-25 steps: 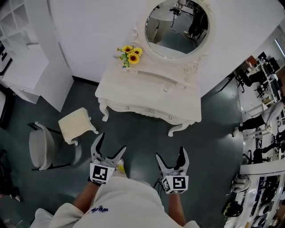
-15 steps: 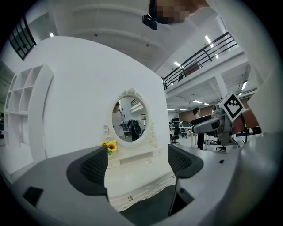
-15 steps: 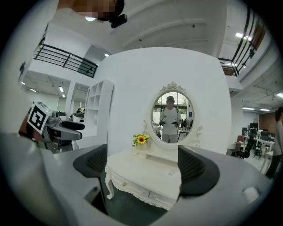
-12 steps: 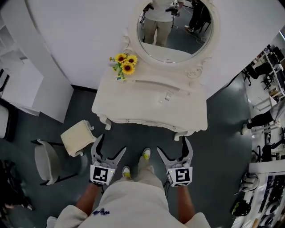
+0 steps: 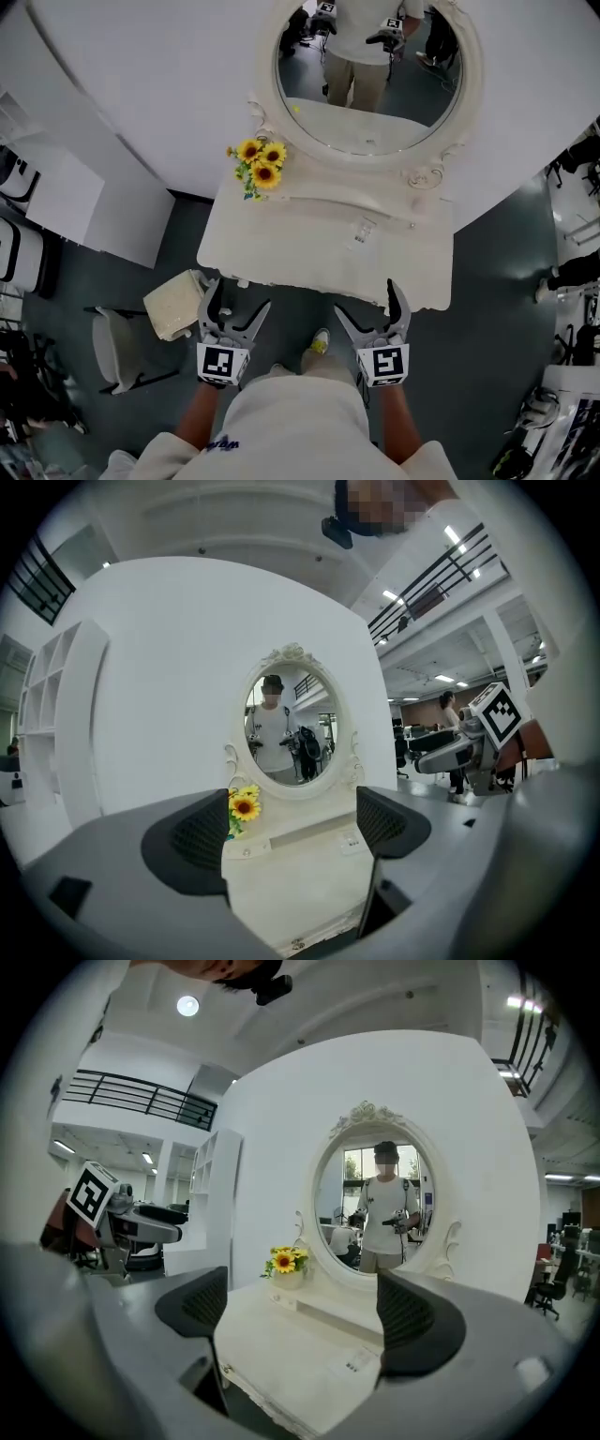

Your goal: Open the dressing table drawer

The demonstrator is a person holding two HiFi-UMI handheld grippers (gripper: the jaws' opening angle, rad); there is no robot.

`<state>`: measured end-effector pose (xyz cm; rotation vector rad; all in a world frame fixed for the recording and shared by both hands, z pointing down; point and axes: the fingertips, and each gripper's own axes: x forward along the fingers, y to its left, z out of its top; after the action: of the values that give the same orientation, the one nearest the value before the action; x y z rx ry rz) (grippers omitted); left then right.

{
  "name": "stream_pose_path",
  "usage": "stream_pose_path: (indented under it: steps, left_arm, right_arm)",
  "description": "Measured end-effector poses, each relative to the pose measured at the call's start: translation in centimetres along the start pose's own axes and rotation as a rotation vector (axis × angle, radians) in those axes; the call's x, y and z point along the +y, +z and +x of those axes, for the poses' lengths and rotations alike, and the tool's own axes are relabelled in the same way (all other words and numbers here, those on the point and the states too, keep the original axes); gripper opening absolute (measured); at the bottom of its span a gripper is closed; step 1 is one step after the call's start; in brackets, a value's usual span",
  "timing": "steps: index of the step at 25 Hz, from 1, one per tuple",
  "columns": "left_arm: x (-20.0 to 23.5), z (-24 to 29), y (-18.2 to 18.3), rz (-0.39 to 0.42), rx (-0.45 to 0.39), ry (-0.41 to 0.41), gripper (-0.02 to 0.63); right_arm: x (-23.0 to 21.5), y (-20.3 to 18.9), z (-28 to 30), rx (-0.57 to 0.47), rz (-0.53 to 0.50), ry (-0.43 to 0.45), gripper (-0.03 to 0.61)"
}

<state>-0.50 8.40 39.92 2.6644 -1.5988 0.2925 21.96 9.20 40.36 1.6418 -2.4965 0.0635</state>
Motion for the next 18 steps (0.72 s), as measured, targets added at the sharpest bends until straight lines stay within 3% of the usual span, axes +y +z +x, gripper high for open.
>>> stream_pose_path:
  steps: [9,18]
  left_arm:
    - [-0.8,4.9,0.2,0.002,0.034,0.04,0.428]
    - [0.1,8.5,-3.3,-0.049,0.125,0.036,0.428]
  right_arm:
    - [-4.2,-1.9,3.7,0.036,0.032,0.077,0.512]
    - [-2.5,-3.0,7.9,0.083,0.047,0.222,0.512]
